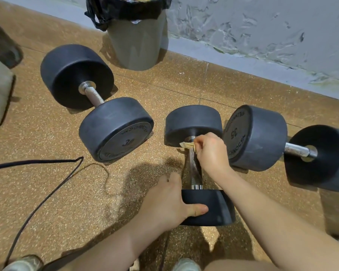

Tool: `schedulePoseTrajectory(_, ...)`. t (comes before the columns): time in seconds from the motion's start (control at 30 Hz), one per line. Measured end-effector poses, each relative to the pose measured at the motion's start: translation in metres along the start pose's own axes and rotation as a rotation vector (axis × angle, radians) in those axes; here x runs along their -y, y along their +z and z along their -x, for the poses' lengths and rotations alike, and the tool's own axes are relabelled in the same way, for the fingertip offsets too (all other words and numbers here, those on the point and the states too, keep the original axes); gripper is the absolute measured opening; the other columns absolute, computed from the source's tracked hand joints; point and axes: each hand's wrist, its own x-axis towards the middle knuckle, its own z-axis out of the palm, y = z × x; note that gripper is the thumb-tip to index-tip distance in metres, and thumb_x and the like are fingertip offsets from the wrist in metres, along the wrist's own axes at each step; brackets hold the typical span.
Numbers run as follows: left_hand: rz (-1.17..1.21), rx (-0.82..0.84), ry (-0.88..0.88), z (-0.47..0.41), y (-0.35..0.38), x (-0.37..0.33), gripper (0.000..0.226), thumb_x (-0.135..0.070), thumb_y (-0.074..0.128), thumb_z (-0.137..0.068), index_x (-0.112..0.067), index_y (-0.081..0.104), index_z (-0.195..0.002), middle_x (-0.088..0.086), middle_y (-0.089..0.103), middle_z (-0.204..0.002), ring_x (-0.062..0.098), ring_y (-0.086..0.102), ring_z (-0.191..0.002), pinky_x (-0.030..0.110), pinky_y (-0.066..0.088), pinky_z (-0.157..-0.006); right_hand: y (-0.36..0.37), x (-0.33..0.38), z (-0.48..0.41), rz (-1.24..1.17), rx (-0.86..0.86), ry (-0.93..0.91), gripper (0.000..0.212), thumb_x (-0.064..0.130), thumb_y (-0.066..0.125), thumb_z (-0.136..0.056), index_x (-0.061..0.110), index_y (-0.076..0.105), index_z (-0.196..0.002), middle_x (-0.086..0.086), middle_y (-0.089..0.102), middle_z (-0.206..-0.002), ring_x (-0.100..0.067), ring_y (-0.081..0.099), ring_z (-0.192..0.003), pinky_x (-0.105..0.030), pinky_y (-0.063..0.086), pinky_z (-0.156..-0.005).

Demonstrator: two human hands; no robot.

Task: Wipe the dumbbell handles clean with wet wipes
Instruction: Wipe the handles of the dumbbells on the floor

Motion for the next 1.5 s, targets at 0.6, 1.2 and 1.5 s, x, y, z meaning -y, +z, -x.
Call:
schedulePoseTrajectory(0.6,0.116,0.102,0.215,-0.017,-0.004,0.020,0.023,-0.046,0.069,-0.084,-0.030,0.051,-0.085,-0.010,0.055,-0.086,0.009,0.053,-0.077,0.026,0.042,-0.066,-0.024,-0.006,0.019,0.376,0.693,-0.384,0.019,0.012,0.063,-0.085,0.020,0.075,-0.098,-0.003,0.069,-0.095,-0.023,0.066,-0.086,-0.033,0.055,-0.077)
schedulePoseTrajectory(1.2,-0.232,-0.319,-0.079,0.000,-0.316,0.122,0.015,-0.028,0.056,-0.096,-0.020,0.065,-0.086,0.003,0.071,-0.080,0.019,0.068,-0.076,0.043,0.056,-0.079,-0.094,0.119,-0.081,-0.903,0.892,-0.220,0.009,0.014,0.055,-0.096,0.013,0.062,-0.090,-0.003,0.063,-0.073,-0.008,0.051,-0.056,-0.020,0.039,-0.049)
schedulePoseTrajectory(1.5,-0.057,-0.613,-0.077,-0.066,-0.317,0.216,0.011,-0.026,0.059,-0.093,-0.022,0.063,-0.083,-0.003,0.064,-0.082,0.020,0.059,-0.083,0.029,0.040,-0.069,-0.051,0.231,-0.154,-0.967,0.582,0.143,0.013,0.004,0.056,-0.095,0.000,0.066,-0.101,-0.012,0.064,-0.074,-0.014,0.054,-0.054,-0.026,0.051,-0.055)
